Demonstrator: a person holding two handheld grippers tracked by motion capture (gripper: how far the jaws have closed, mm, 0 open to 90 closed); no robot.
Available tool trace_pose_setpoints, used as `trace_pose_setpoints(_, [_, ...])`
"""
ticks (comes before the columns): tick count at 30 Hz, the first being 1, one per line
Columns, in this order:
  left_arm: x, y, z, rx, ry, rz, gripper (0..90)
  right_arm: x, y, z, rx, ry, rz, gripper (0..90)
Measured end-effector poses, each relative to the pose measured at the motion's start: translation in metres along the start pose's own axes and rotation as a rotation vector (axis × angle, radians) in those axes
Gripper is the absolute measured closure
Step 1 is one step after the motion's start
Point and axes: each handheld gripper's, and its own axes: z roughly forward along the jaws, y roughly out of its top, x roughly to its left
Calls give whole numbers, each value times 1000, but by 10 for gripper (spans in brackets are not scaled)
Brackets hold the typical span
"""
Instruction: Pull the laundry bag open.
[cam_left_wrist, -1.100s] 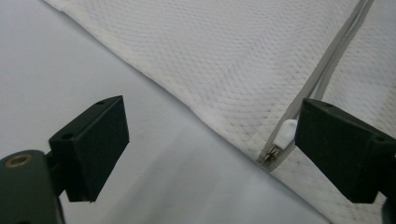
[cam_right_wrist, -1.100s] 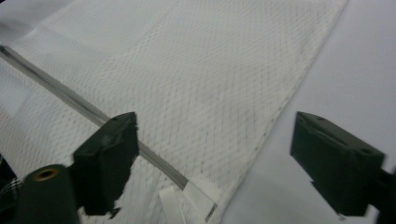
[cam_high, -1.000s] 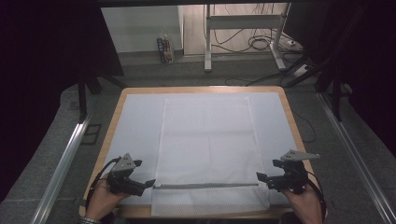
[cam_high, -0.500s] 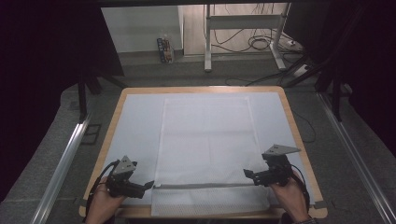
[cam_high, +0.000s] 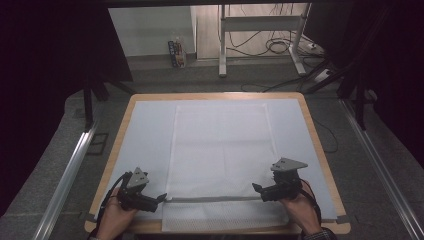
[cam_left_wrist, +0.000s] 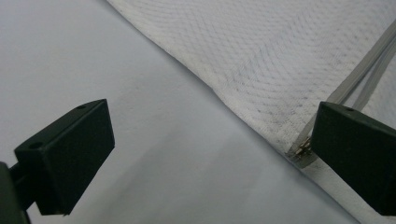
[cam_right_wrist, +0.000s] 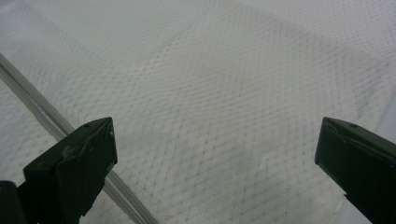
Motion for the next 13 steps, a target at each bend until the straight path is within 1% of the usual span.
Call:
trace_pose_setpoints(1, [-1, 0, 1, 10, 10, 18, 0, 0, -1, 1, 6, 2, -3, 0])
trace_pose_setpoints(3, [-1, -1, 4, 16, 10, 31, 0, -1, -6, 5, 32, 9, -33, 0])
trace_pose_setpoints(4, [-1, -1, 4, 16, 10, 31, 0, -1, -6, 5, 32, 9, -33, 0])
trace_pose_setpoints(5, [0, -1, 5, 18, 10, 34, 0, -1, -7, 7, 44, 13, -34, 0])
trace_pose_setpoints(7, [1, -2, 4, 10, 9, 33, 0, 0, -10, 11, 82, 26, -36, 0])
trace_pose_setpoints(11, [1, -1, 2, -5, 14, 31, 0, 2, -10, 11, 86, 20, -52, 0])
trace_pose_setpoints(13, [1, -1, 2, -13, 16, 30, 0, 1, -10, 12, 87, 17, -53, 0])
